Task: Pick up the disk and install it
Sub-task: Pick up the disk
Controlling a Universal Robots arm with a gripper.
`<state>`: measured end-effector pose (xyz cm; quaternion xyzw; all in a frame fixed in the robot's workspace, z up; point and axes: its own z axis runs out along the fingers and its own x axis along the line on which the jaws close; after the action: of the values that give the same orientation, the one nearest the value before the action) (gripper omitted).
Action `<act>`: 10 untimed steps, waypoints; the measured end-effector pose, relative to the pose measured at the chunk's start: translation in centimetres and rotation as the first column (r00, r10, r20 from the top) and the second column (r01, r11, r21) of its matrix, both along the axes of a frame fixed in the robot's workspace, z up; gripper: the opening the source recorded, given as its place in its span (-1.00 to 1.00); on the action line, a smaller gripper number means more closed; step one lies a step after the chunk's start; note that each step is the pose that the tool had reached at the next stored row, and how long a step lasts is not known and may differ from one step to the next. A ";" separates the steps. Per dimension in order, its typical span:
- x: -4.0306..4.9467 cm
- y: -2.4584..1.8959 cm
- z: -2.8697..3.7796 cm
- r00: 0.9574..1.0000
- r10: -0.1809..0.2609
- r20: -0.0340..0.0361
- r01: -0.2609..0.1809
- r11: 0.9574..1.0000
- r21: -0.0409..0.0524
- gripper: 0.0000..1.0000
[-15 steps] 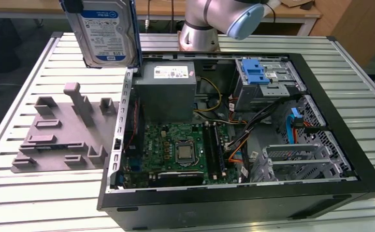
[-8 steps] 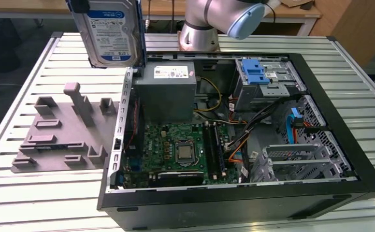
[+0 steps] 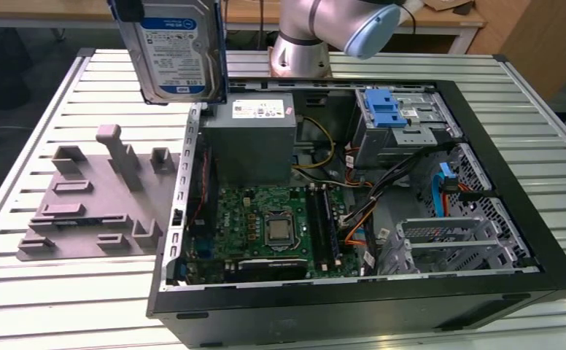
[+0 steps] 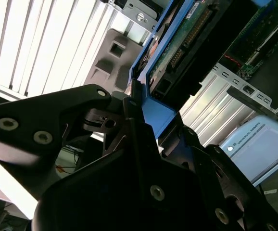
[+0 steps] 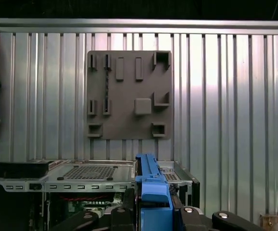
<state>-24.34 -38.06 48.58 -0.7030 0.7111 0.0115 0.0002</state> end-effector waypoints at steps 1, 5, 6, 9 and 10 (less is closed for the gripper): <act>0.02 -0.16 0.00 1.000 0.000 0.000 0.000 1.000 0.000 -0.27; 0.12 -0.82 0.00 1.000 0.000 0.000 0.000 1.000 0.000 -0.27; 0.16 -0.88 0.00 1.000 0.000 0.000 0.000 1.000 0.000 -0.27; 0.35 -0.91 0.00 1.000 0.000 0.000 0.000 1.000 0.000 -0.27; 0.44 -0.91 0.00 1.000 0.000 0.000 0.000 1.000 0.000 -0.27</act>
<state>-23.90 -38.96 48.59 -0.7029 0.7112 0.0115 0.0001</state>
